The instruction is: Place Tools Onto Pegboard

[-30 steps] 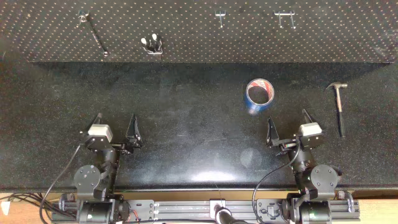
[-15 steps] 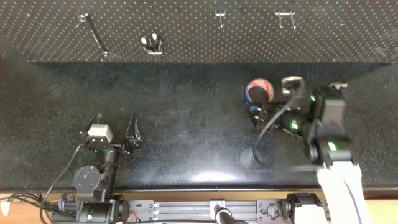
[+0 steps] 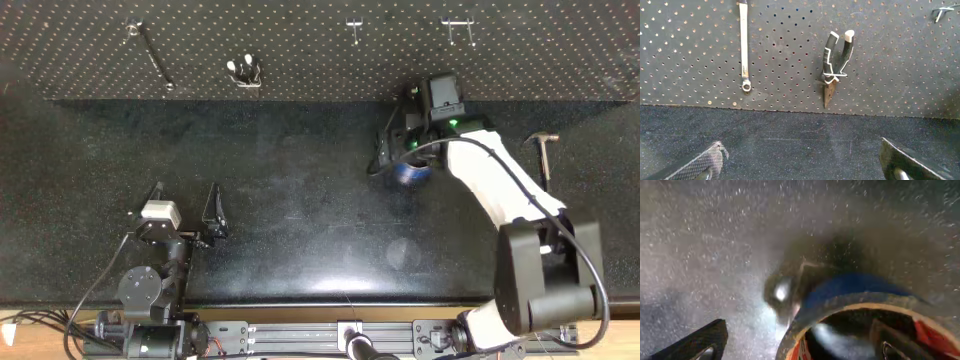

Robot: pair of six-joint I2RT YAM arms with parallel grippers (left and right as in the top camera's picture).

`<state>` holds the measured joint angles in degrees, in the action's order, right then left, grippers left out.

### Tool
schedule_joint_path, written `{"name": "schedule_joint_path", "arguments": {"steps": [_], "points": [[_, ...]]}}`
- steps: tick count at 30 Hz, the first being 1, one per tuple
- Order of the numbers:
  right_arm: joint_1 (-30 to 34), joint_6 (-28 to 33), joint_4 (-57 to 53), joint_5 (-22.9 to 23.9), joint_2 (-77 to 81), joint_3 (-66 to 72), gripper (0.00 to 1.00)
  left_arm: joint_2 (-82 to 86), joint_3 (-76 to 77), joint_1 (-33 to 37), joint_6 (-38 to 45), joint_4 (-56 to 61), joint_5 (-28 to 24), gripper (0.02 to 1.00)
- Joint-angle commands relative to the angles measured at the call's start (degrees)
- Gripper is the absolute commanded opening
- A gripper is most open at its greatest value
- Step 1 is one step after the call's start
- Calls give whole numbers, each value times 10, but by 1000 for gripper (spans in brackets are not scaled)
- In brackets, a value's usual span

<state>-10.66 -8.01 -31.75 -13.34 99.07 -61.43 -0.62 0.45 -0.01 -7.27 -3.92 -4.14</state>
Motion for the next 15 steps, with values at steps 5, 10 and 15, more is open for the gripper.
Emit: {"name": "schedule_joint_path", "arguments": {"steps": [5, 10, 15], "points": [[-12, 8, -27, 26, 4, -10, 77, 4, -1, 4, 9, -3, -4, 993], [-54, -96, 58, 48, -83, 34, 73, 4, -1, 4, 9, -3, -4, 993], [-180, -195, 223, 148, -313, 137, 75, 4, -1, 4, 9, -3, -4, 993]]}}
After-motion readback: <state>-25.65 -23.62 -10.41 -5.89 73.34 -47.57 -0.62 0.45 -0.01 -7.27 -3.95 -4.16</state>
